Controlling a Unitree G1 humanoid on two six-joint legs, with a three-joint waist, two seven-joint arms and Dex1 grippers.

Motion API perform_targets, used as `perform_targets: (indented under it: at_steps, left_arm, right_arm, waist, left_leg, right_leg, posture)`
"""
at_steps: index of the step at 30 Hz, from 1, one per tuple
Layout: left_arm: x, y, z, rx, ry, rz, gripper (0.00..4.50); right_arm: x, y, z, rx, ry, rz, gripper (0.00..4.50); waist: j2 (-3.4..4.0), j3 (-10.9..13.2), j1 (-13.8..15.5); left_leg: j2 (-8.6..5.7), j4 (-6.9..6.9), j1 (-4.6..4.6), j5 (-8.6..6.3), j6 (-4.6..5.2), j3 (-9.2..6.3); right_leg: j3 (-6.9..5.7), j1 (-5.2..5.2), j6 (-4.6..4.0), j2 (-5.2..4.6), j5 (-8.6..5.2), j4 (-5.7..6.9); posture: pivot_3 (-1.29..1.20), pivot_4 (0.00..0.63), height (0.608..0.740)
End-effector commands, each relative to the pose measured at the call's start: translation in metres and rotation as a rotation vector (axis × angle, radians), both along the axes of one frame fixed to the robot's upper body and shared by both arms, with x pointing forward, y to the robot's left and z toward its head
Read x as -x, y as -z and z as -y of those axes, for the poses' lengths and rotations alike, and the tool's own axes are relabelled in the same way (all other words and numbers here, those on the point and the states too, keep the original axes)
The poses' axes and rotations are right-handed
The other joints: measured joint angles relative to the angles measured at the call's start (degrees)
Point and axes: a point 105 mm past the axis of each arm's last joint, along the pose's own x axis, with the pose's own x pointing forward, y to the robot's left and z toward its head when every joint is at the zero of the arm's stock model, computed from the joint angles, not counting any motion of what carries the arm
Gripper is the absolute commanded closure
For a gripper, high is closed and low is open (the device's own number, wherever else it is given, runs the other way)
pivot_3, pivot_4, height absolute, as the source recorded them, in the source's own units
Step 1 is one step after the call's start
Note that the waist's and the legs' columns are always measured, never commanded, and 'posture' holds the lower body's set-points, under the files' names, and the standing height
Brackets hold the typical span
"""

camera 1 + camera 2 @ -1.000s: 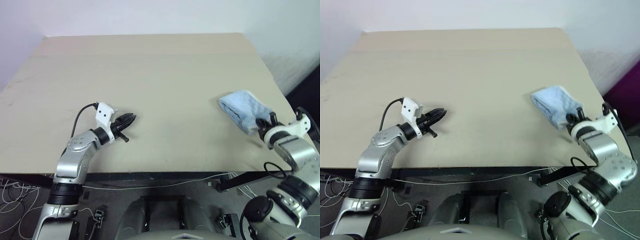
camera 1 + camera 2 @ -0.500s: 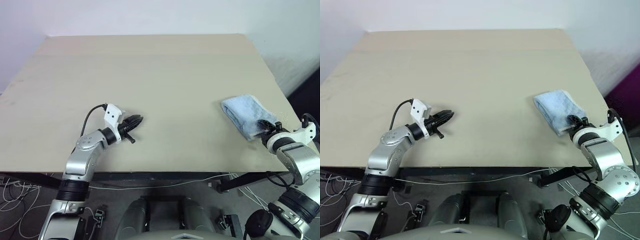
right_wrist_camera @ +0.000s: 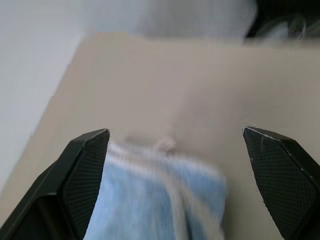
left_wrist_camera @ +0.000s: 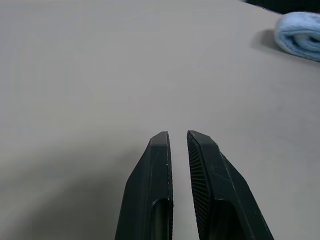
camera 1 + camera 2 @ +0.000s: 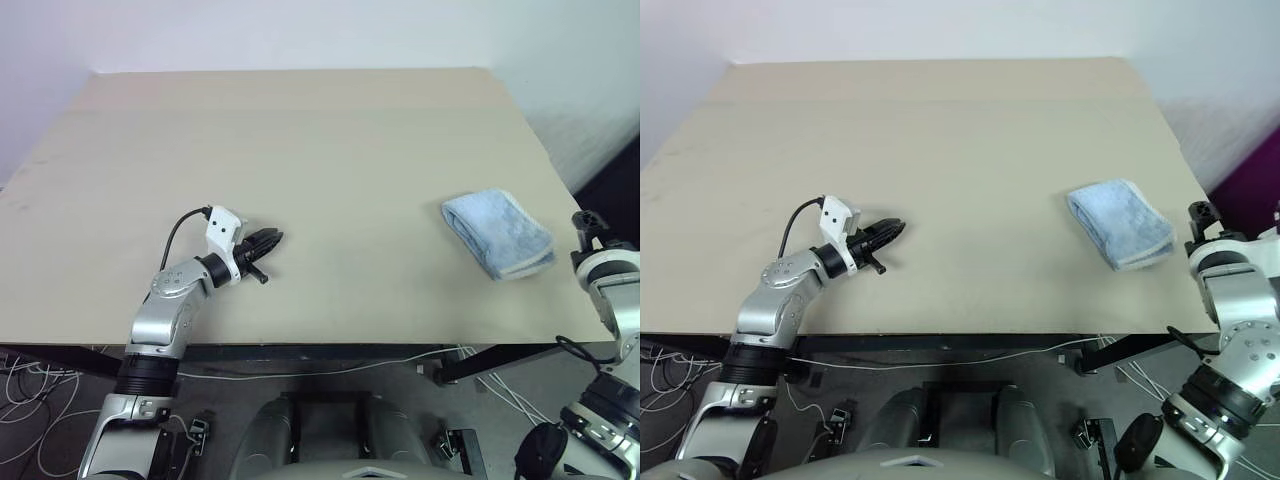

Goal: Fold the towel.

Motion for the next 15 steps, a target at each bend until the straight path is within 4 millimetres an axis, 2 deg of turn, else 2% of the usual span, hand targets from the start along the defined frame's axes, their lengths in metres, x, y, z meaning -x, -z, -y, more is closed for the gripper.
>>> perform_targets:
  at_steps: [1,4,7,10,12,15]
  left_arm:
    - [-0.012,-0.012,-0.021,-0.028,-0.112,0.060,3.90]
    - [-0.015,-0.011,-0.034,-0.045,-0.172,0.063,3.90]
    - [-0.014,-0.009,-0.049,-0.066,-0.226,0.061,3.90]
    - [-0.009,-0.010,-0.062,-0.077,-0.276,0.068,3.90]
    - [-0.004,-0.012,-0.070,-0.082,-0.304,0.073,3.90]
    - [0.009,-0.012,-0.082,-0.098,-0.355,0.074,3.90]
  right_arm:
    - [-0.022,-0.035,-0.033,0.295,-0.170,0.066,0.03]
    - [-0.038,-0.039,-0.081,0.518,-0.396,0.081,0.03]
    - [-0.045,-0.028,-0.133,0.684,-0.623,0.104,0.03]
    - [-0.047,-0.018,-0.176,0.783,-0.812,0.160,0.03]
    - [-0.045,-0.010,-0.200,0.840,-0.917,0.195,0.03]
    - [-0.045,0.004,-0.221,0.886,-1.016,0.216,0.03]
  waist:
    - [0.00,0.00,-0.16]
    - [0.00,0.00,-0.16]
    - [-0.02,0.01,0.03]
    - [-0.02,0.01,0.24]
    - [-0.05,0.03,0.39]
    - [-0.09,0.05,0.34]
  left_leg:
    - [0.01,0.00,0.02,0.00,0.00,0.01]
    - [0.06,0.01,0.03,0.00,0.00,0.00]
    - [0.06,0.03,0.02,0.00,0.00,0.00]
    - [0.04,0.05,0.01,0.00,0.00,-0.01]
    - [0.00,0.06,0.01,0.00,0.00,-0.03]
    - [0.00,0.07,0.00,0.00,-0.01,-0.08]
  right_leg:
    - [0.01,0.00,0.00,0.02,0.00,0.00]
    - [0.01,-0.01,0.00,0.06,0.00,0.01]
    - [0.01,-0.01,0.00,0.04,0.00,0.00]
    - [0.00,0.00,0.00,0.00,0.00,-0.01]
    - [-0.02,0.00,0.00,-0.06,0.00,-0.03]
    - [-0.05,0.01,0.00,-0.08,0.00,-0.03]
  posture:
    - [0.00,0.150,0.740]
    - [0.00,0.150,0.740]
    - [0.00,0.150,0.740]
    - [0.00,0.150,0.740]
    - [0.00,0.150,0.740]
    - [0.00,0.150,0.740]
